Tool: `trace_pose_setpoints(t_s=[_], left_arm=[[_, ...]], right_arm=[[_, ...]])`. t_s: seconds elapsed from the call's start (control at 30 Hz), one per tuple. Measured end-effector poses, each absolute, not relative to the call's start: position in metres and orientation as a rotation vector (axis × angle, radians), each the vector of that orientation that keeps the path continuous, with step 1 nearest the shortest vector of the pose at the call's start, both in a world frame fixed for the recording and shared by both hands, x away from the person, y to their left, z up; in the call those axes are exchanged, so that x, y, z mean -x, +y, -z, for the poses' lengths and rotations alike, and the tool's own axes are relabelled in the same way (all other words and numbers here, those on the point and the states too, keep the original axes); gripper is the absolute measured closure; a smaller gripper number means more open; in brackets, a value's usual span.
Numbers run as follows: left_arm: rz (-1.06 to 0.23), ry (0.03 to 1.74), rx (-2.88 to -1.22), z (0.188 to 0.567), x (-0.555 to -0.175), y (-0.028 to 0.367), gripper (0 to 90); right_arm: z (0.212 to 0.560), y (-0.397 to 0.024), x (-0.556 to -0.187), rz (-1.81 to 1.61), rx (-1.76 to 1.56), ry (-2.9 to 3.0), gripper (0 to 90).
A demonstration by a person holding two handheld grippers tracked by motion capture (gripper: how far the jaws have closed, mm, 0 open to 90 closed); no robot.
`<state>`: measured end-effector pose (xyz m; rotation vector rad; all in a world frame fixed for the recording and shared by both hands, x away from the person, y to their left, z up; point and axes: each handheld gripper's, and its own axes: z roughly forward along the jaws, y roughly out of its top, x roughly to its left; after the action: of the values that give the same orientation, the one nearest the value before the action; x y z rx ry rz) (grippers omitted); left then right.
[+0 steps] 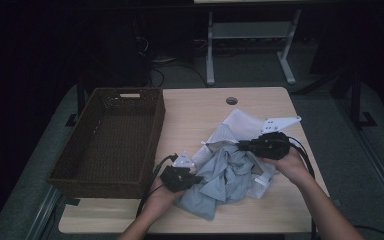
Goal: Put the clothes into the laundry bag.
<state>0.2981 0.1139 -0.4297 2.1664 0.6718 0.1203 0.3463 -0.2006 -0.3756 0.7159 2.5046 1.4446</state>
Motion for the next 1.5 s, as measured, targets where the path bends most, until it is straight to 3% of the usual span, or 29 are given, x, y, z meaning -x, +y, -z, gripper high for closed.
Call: trace_pose_setpoints(t_s=[0.17, 0.4, 0.8, 0.93, 0.97, 1.03, 1.23, 1.5], left_arm=[[-0.177, 0.615, -1.982, 0.385, -0.292, 0.123, 88.5], [-0.203, 0.560, -1.943, 0.358, -0.298, 0.110, 88.3], [-0.141, 0.592, -2.046, 0.427, -0.342, 0.023, 85.6], [-0.124, 0.582, -2.052, 0.432, -0.341, 0.022, 77.1], [-0.116, 0.575, -2.049, 0.428, -0.338, 0.025, 64.8], [-0.114, 0.560, -2.053, 0.420, -0.332, 0.030, 55.4], [-0.100, 0.539, -2.084, 0.399, -0.311, 0.051, 35.8], [-0.030, 0.586, -2.196, 0.426, -0.278, 0.077, 27.9]], right_arm=[[0.375, -0.195, -0.346, -1.440, -0.698, 2.515, 87.3], [0.371, -0.190, -0.347, -1.477, -0.701, 2.501, 87.4], [0.364, -0.198, -0.347, -1.506, -0.717, 2.464, 87.4], [0.366, -0.201, -0.348, -1.501, -0.735, 2.460, 87.4], [0.367, -0.203, -0.348, -1.501, -0.740, 2.457, 87.3], [0.367, -0.203, -0.349, -1.499, -0.740, 2.456, 87.3], [0.366, -0.202, -0.348, -1.494, -0.740, 2.455, 87.3], [0.367, -0.201, -0.349, -1.485, -0.739, 2.464, 87.3]])
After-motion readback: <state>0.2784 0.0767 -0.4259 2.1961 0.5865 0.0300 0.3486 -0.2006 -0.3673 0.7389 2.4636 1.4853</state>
